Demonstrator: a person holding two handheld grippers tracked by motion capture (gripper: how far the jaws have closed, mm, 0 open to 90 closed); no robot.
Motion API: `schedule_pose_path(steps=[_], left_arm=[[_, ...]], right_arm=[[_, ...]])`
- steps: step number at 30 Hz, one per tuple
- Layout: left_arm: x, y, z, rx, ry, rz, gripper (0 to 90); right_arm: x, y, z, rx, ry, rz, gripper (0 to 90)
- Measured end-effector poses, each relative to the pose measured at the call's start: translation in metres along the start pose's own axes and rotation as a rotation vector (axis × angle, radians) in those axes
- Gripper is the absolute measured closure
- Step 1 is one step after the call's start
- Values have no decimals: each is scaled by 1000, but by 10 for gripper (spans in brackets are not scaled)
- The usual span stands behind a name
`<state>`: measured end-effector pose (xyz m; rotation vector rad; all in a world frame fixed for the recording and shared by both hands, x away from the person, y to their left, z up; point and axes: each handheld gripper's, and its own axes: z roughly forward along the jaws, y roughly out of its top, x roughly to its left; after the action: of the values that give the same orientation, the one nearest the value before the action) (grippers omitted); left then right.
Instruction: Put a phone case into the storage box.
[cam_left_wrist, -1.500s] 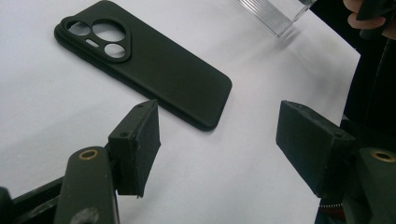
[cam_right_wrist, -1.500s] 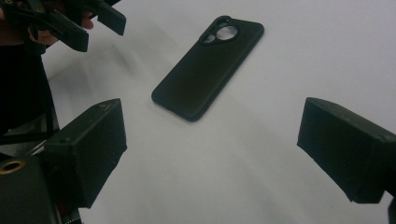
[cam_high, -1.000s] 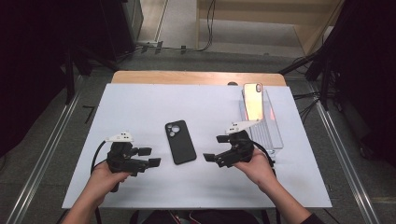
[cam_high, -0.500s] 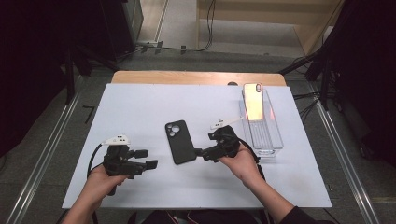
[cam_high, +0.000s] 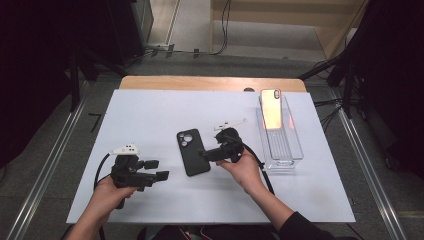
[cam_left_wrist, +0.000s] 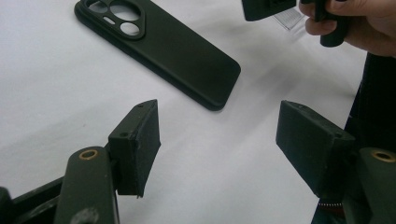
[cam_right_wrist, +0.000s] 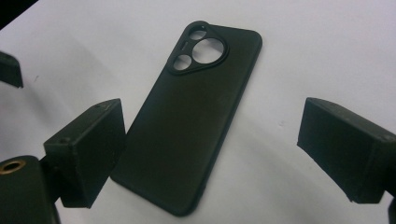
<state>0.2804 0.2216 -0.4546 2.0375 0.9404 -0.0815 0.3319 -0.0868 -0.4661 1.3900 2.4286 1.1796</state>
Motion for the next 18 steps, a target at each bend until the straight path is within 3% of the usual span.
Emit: schedule_pose_path(steps=[7,9,13,18], left_arm=[[2,0,-1,-5,3,-4,311],[2,0,-1,-6,3,-7,311],[4,1,-2,-11,3,-15,311],[5,1,-2,-10,5,-20,311]], right_arm=[[11,8,13,11,-77,13,64],[13,10,16,2,-89,36,64],[18,12,20,-19,-130,27,64],[22,13,29,-39,-131,92,64]])
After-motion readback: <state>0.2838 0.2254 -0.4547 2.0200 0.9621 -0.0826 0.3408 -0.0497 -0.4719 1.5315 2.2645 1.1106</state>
